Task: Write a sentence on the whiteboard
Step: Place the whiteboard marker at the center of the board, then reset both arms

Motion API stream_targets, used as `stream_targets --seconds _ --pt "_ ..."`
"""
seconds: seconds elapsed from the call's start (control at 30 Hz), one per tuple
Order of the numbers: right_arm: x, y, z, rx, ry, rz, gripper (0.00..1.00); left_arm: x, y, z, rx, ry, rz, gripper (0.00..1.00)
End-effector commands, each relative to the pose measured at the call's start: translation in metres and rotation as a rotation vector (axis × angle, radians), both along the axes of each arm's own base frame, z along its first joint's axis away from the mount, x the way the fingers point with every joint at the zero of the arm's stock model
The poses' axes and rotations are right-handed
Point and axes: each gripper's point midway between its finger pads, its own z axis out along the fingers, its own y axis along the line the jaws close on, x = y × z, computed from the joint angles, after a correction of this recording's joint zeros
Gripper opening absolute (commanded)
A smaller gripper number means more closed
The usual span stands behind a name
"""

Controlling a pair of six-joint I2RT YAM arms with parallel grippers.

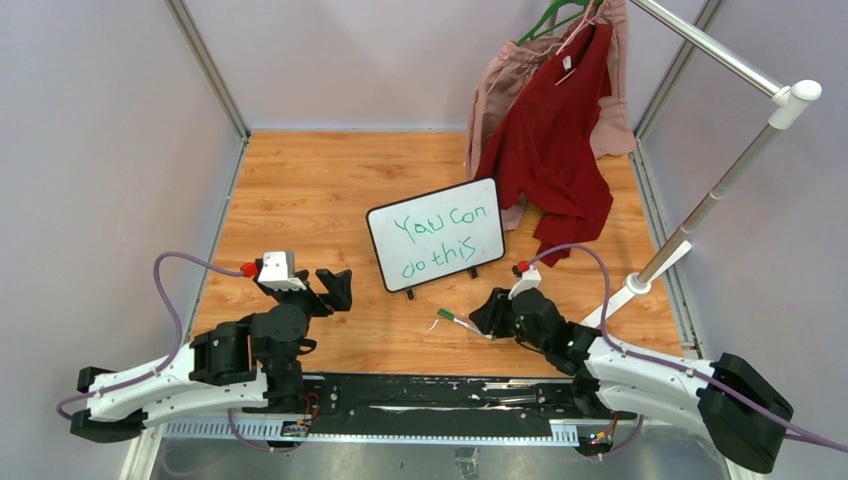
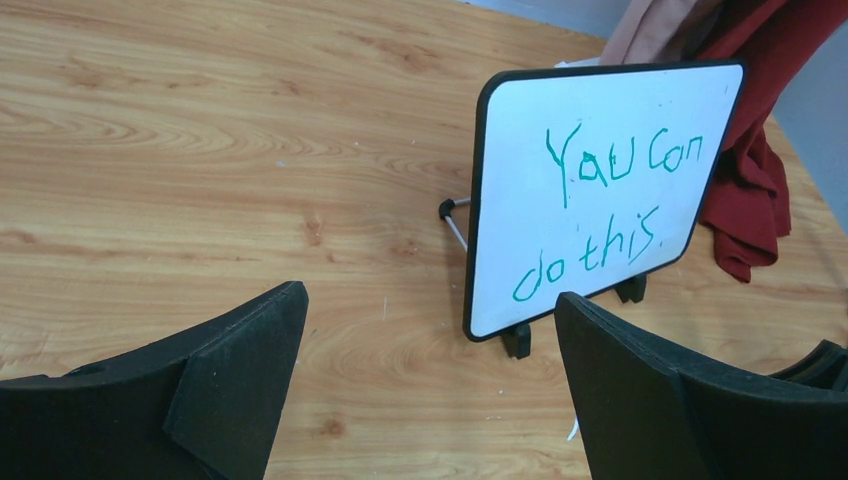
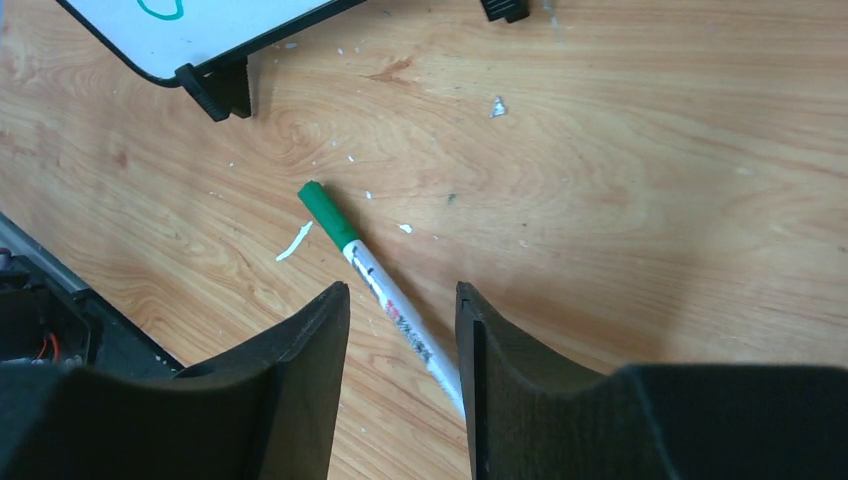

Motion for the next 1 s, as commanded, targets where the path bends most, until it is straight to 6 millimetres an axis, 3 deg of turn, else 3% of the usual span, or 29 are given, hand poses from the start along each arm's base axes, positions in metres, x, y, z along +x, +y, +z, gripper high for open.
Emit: stream_targets --seconds 0.0,0.23,0.33,0.67,0.8,0.97 --pt "0.002 -0.028 -0.013 -0.072 0.011 -0.082 0.49 -0.001 -0.002 0.006 -0.027 0.008 0.001 1.00" --pt "0.002 -0.056 -0.007 -0.110 -0.011 -0.165 0.57 -0.001 -0.006 0.003 -0.012 0.030 -0.005 1.00" --pt "0.004 -0.067 0.006 -0.134 -0.050 -0.189 0.67 -0.001 -0.008 0.004 -0.019 0.038 -0.001 1.00" --pt "0.028 -0.095 0.130 -0.231 -0.377 -0.216 0.70 0.006 -0.009 0.012 0.001 0.079 0.134 1.00" --pt "0.032 -0.095 0.154 -0.236 -0.439 -0.213 0.70 0.008 -0.020 0.012 -0.001 0.098 0.133 1.00" --pt "0.035 -0.094 0.164 -0.234 -0.474 -0.216 0.71 0.008 -0.025 0.017 -0.012 0.103 0.124 1.00"
